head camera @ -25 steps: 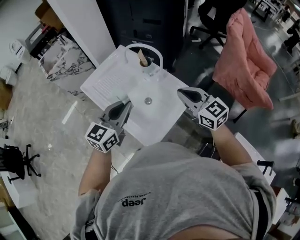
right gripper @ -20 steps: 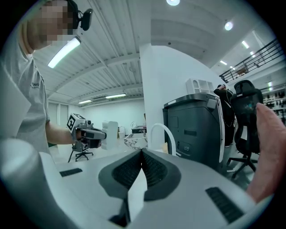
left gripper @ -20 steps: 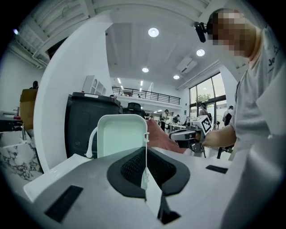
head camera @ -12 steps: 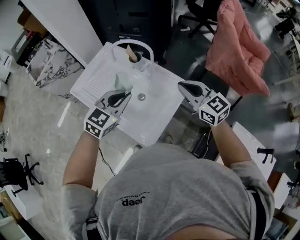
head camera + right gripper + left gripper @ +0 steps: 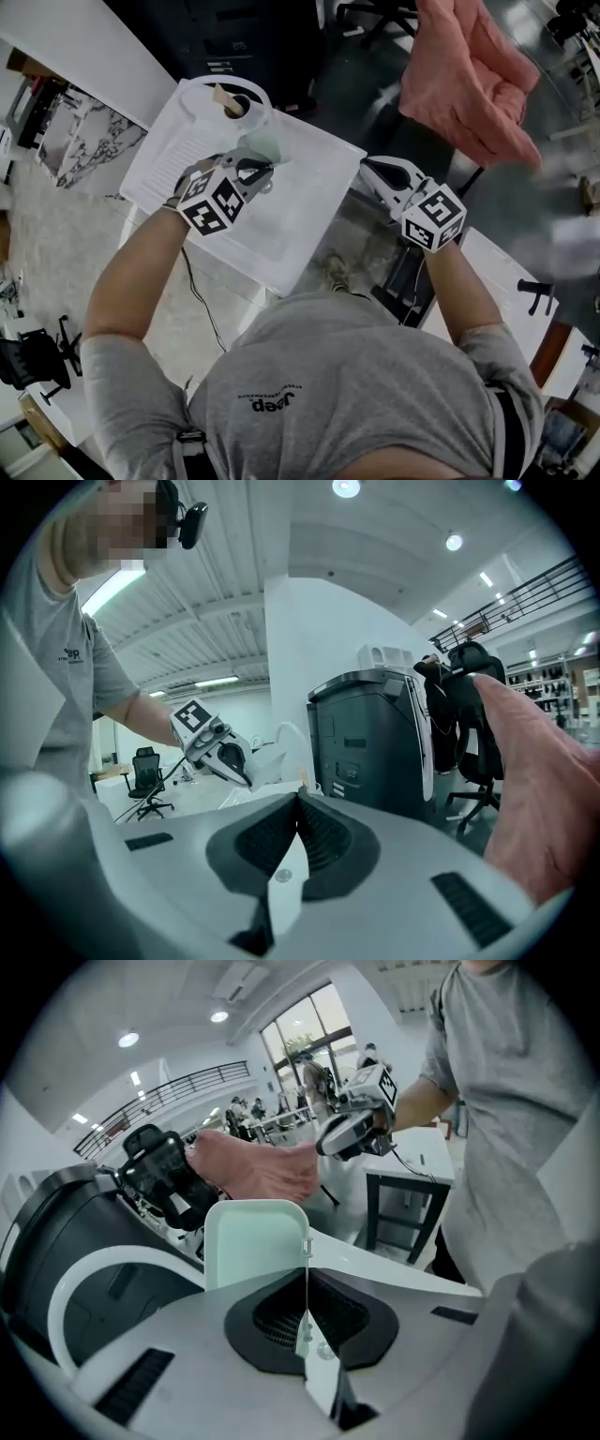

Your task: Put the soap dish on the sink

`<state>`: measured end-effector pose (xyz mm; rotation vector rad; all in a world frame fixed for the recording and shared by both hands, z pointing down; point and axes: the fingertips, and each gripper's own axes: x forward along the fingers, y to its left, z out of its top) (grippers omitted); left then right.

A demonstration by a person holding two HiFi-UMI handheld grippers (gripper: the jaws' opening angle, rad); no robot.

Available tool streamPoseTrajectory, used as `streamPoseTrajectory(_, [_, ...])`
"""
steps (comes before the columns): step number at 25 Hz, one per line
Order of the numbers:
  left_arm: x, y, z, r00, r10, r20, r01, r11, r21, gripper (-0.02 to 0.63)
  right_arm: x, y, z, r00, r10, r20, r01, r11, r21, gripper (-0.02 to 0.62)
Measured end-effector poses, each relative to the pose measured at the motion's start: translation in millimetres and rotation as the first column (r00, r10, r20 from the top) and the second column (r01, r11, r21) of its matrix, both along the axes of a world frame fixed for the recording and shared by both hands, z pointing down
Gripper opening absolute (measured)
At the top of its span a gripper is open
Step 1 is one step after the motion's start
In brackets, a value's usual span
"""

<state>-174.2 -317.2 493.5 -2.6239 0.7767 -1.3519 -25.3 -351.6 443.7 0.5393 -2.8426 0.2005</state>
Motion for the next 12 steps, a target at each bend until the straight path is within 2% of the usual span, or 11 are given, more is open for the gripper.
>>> streamPoseTrajectory(3, [16, -17, 22, 0.990, 0.091, 0.105, -0.090, 0.996, -0.021, 0.017, 15, -8, 12, 1.000, 0.021, 0.002, -0.021, 1.000, -0.014, 0.058])
streamPoseTrajectory(7, [30, -37, 58, 0.956, 0.189, 0.225, -0.177, 0.981, -0.073, 0.017, 32, -19, 23, 0.999, 0.048, 0.006, -0.048, 0.999, -0.027, 0.058])
streamPoseTrajectory(12, [44, -50, 100, 0.909, 0.274, 0.314, -0.242, 0.960, -0.139, 0.017, 50, -32, 34, 0.997, 0.078, 0.017, -0.077, 0.996, -0.043, 0.058])
